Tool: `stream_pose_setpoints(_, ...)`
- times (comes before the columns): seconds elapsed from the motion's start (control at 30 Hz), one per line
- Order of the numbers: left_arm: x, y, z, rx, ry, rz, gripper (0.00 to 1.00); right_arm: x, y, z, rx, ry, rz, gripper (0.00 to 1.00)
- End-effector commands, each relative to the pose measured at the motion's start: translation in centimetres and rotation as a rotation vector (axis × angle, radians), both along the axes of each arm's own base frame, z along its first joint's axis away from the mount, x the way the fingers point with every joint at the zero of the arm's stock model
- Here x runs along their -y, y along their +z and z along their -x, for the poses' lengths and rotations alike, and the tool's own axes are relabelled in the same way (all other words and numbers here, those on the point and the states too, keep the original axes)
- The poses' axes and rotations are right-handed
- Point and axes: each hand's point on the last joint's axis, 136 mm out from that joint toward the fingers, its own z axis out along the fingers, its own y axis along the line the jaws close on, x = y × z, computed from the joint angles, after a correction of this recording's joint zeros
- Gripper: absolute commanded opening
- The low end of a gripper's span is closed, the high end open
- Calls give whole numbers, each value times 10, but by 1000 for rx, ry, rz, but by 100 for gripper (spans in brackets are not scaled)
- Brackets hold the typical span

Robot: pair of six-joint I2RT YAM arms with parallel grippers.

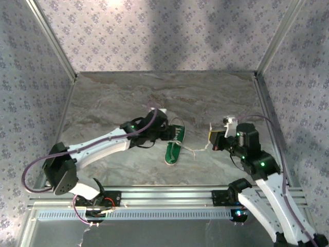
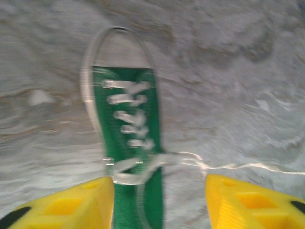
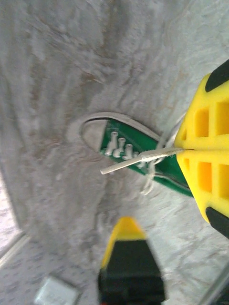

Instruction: Tie the shoes

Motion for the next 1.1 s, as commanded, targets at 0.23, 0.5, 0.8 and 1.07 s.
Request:
stream_pose_setpoints(0.23,-28,-32,7,-100,74,25,56,-22,-20,-37,102,49,238,0)
stream_pose_setpoints(0.5,-31,-38,22,-46,-49,50,52,-31,4,-50,189,83,182,0)
stream_pose_setpoints(0.8,-25,-62,28,-101,-150,60,45,-59,-22,-78,257,351,445,0)
stream_pose_setpoints(1.07,-19,-78,23,-138,-138,63,43,-80,-52,-95,356,686,740,0)
